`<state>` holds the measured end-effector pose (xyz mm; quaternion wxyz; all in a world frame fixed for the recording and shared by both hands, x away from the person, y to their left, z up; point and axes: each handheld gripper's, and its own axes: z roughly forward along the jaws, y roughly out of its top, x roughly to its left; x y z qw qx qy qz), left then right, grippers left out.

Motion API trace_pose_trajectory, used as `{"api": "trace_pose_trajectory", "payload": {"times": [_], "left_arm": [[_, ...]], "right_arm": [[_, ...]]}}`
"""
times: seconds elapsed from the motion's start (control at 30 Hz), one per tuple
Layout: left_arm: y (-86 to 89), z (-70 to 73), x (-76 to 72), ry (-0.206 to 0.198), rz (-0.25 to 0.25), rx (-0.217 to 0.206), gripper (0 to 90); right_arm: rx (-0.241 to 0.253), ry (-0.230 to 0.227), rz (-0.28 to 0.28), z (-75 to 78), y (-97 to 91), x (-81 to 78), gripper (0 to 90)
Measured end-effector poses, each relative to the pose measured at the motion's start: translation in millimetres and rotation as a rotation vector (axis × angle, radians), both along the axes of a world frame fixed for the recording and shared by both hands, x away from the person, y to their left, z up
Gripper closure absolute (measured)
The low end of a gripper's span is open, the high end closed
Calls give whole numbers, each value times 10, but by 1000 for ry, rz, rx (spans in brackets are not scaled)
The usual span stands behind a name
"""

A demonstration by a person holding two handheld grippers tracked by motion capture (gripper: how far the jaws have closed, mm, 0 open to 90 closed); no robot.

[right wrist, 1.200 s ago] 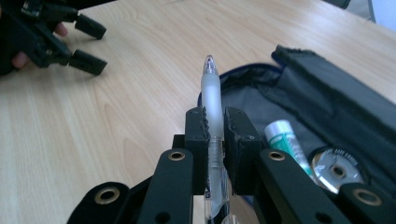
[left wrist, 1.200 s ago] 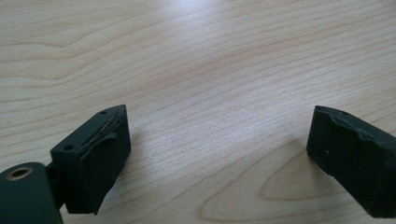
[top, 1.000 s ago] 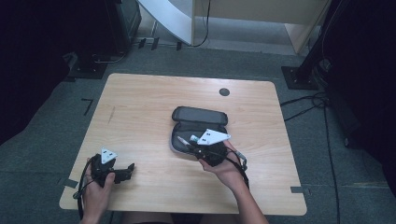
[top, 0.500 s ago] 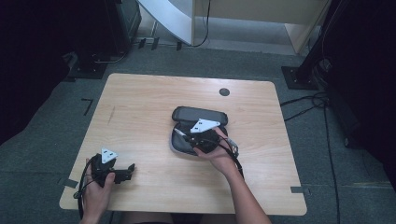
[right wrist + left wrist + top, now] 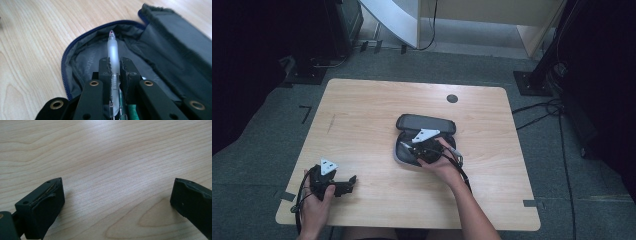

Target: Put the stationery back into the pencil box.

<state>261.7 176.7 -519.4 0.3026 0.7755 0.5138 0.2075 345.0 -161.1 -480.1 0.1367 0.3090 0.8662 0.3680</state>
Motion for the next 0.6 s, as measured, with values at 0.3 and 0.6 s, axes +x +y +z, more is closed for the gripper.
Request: {"api": "trace_pose_trajectory", "payload": {"times": [0.3, 0.6], "left_arm": [[0, 0, 0, 0, 0, 0, 0], [0, 0, 0, -1, 0, 0, 0]], "right_arm": [[49, 29, -35, 37, -61, 2, 597], [109, 27, -105, 184, -212, -87, 393]]}}
